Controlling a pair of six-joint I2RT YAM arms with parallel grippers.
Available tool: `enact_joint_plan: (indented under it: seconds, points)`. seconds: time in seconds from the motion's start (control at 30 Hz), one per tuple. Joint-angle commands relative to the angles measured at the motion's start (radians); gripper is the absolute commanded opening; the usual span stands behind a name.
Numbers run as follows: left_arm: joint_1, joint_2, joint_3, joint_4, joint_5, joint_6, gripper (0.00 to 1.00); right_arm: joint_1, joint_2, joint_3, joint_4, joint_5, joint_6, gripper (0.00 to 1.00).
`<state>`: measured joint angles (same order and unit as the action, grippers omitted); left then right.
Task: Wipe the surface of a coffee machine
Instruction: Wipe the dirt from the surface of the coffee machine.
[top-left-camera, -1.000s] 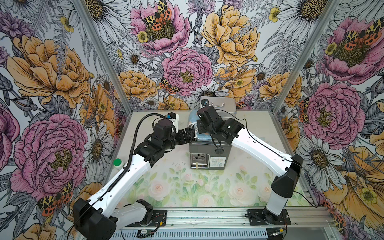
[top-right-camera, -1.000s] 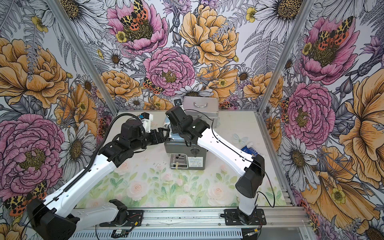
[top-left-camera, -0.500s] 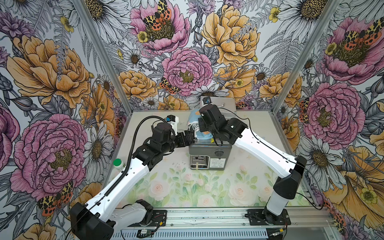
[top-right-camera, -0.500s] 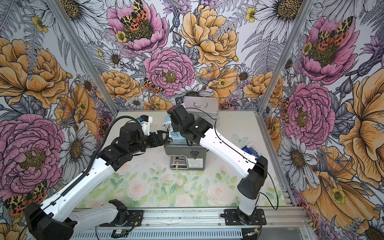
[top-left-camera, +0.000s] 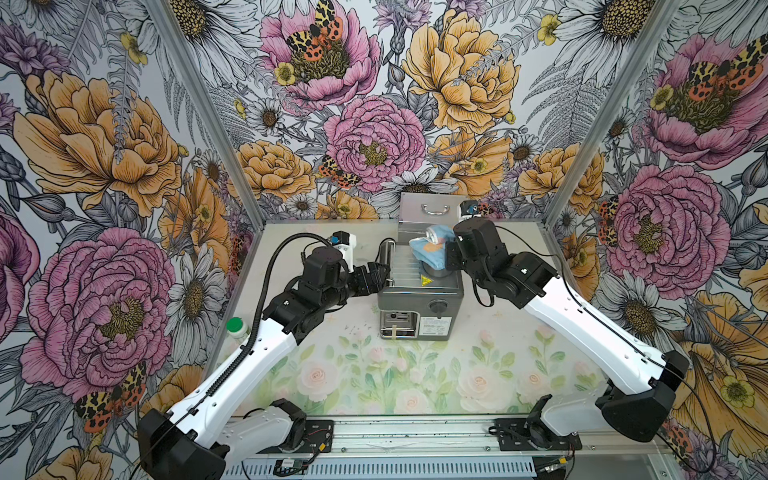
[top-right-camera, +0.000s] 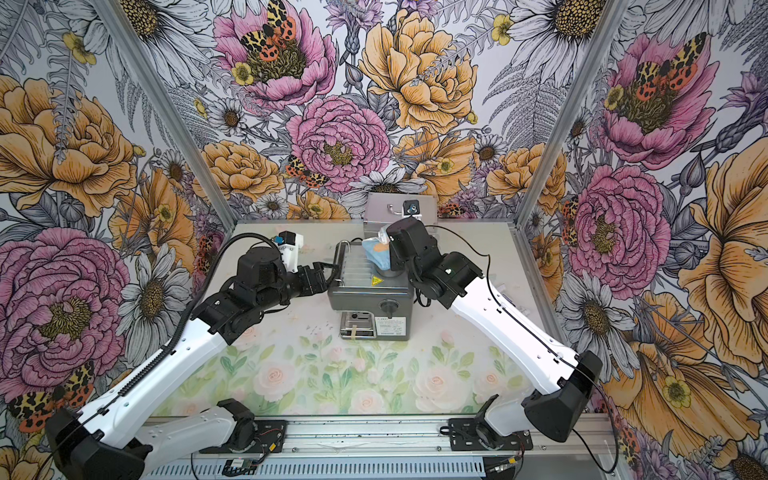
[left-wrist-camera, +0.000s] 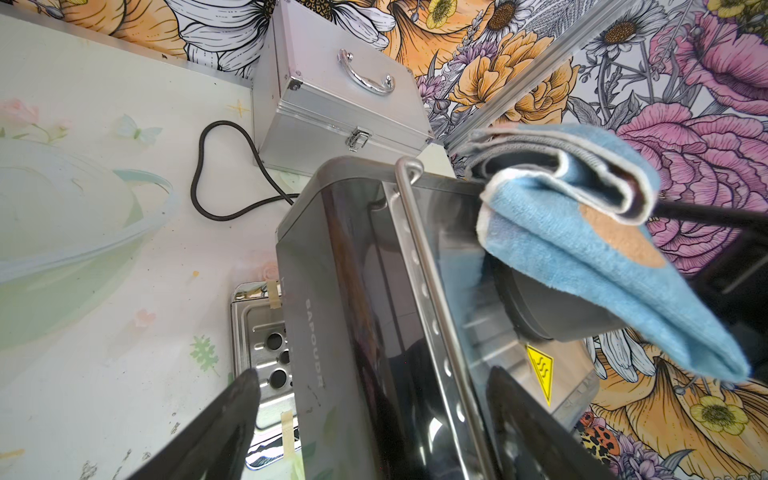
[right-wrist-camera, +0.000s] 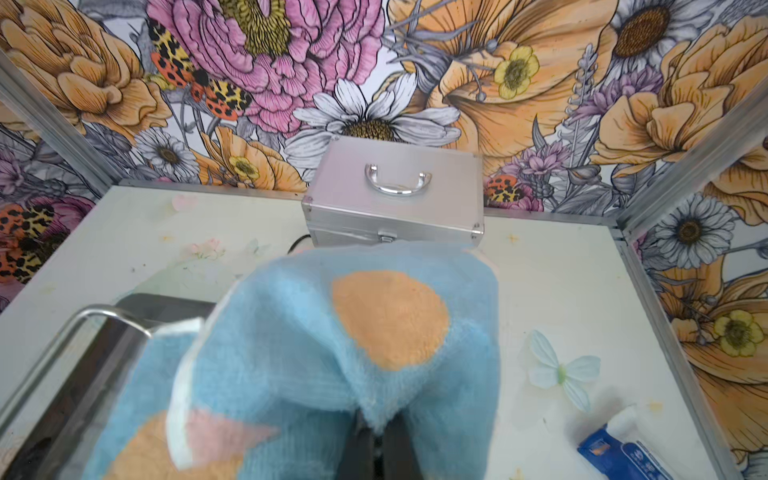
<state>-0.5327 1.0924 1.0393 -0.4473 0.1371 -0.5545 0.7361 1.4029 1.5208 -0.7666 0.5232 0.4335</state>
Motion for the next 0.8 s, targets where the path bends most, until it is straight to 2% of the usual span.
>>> enact_joint_plan:
  seconds: [0.0,0.23,0.43,0.67,0.77]
  points:
    - [-0.001,0.001,-0.033,-0.126,-0.045,0.022,0.85,0.017,-0.067,-0.074,-0.017,-0.052,0.049,0.0]
    - [-0.002,0.01,-0.023,-0.125,-0.047,0.021,0.85,0.032,-0.214,-0.164,-0.017,-0.107,0.085,0.0]
    - [-0.003,0.016,-0.01,-0.127,-0.048,0.022,0.85,0.011,-0.335,-0.267,-0.002,-0.209,0.128,0.0]
    - [-0.003,0.025,-0.001,-0.126,-0.05,0.018,0.85,-0.209,-0.429,-0.416,0.127,-0.561,0.25,0.0]
    - [-0.003,0.03,0.006,-0.126,-0.05,0.012,0.85,-0.305,-0.423,-0.506,0.251,-0.743,0.3,0.0]
